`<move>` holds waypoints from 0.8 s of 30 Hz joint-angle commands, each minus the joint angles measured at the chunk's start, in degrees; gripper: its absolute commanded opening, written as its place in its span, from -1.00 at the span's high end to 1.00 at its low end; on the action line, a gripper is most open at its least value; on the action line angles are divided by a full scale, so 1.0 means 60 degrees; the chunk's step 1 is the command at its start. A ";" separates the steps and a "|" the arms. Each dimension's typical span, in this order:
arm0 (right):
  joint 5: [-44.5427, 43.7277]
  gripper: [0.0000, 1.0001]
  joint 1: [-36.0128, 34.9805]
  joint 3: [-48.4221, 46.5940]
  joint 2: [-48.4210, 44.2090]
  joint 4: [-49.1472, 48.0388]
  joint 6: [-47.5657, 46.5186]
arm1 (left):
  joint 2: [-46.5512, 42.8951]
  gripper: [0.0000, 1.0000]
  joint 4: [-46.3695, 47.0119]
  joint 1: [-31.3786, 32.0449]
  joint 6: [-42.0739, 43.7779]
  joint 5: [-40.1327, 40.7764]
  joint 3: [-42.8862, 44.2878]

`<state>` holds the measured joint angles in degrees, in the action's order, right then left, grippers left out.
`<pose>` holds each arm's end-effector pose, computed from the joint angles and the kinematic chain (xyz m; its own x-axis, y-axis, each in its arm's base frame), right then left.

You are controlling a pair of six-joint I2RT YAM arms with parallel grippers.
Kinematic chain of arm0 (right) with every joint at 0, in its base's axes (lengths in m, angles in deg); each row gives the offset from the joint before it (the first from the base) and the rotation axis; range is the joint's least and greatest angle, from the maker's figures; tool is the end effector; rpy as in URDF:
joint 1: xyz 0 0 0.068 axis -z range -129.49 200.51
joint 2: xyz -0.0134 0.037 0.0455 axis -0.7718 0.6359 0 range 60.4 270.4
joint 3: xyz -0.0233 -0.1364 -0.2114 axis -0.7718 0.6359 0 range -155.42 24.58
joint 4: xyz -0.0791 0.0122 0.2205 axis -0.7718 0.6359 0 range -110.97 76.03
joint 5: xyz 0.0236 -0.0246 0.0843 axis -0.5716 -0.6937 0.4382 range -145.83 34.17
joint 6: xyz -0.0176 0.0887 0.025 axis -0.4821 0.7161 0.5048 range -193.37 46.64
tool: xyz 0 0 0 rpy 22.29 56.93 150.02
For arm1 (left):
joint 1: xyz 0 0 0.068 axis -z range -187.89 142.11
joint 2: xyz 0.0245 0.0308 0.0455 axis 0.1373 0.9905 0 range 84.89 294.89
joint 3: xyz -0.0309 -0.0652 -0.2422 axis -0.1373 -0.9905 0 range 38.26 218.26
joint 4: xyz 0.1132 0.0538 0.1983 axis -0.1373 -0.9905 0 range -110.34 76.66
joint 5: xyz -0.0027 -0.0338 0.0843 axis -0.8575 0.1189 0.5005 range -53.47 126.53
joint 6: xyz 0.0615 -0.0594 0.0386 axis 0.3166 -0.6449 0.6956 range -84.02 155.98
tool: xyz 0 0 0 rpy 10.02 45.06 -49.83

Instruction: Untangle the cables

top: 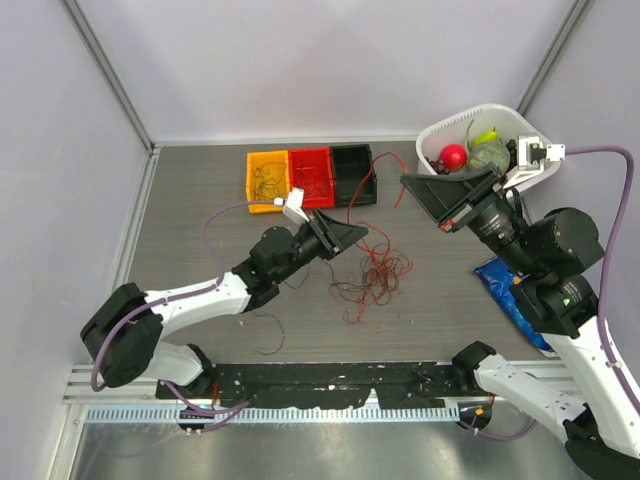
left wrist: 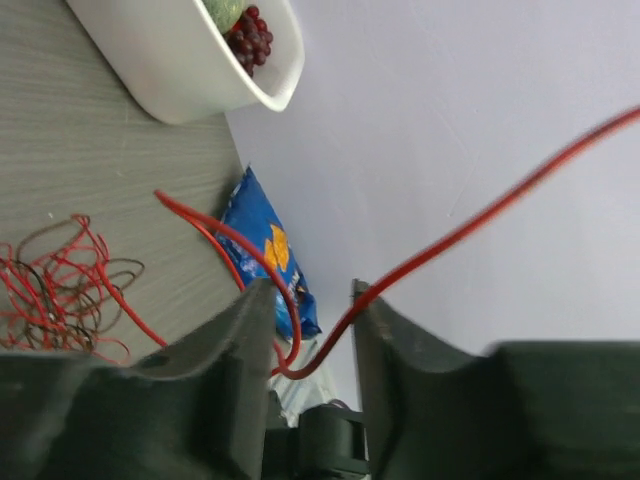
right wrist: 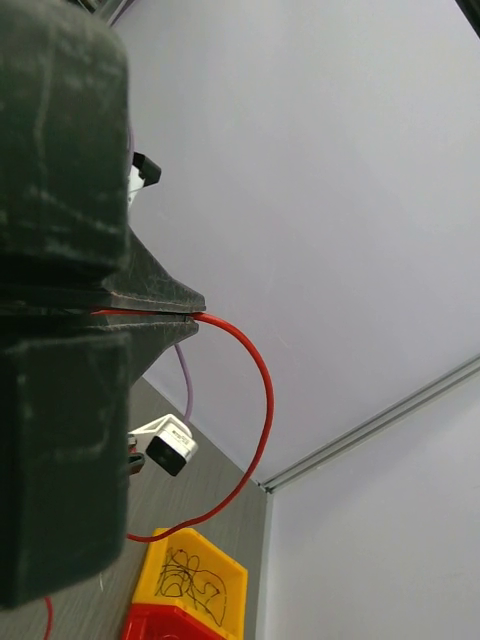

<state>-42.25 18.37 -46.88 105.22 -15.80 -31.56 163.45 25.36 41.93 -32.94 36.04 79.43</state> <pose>0.1243 0.1016 0.4926 -0.2371 0.6164 -0.7509 -0.7301 0.3969 0.5563 0.2178 -0.2591 0.2719 -0.7129 -0.6021 -0.3597 0.2904 0.2134 -0.9328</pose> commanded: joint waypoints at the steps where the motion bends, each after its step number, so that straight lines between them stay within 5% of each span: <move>1: -0.0140 0.99 -0.0034 0.0293 -0.0350 -0.0437 -0.0009 | -0.0042 0.47 0.0670 0.0002 0.0017 0.0580 0.0536; 5: -0.0446 0.99 -0.0034 0.0616 -0.0775 0.0147 -0.0535 | -0.0334 0.98 -0.0149 -0.0013 0.0456 0.0375 0.0756; 9: -0.2069 0.97 -0.0034 0.0937 -0.1068 0.1787 -0.1238 | -0.1284 1.00 -0.1071 0.0002 0.1085 0.0550 0.0595; 13: -0.2952 0.74 -0.0034 0.2327 -0.0937 0.2683 -0.1664 | -0.2471 1.00 -0.3702 -0.0013 0.2300 0.0988 0.1135; 18: -0.2719 0.03 -0.0034 0.4657 -0.0572 0.0666 -0.1679 | -0.3470 1.00 -0.5830 -0.0188 0.3137 0.2439 0.2115; 24: -0.3082 -0.09 -0.0034 0.4295 0.2265 -0.2017 -0.1489 | -0.2944 1.00 -0.7562 -0.1124 0.3796 0.2763 0.3816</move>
<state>-57.53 18.37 -16.55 111.53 -11.38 -40.48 143.93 -11.41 38.39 -15.35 48.70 97.00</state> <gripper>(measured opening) 0.534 0.028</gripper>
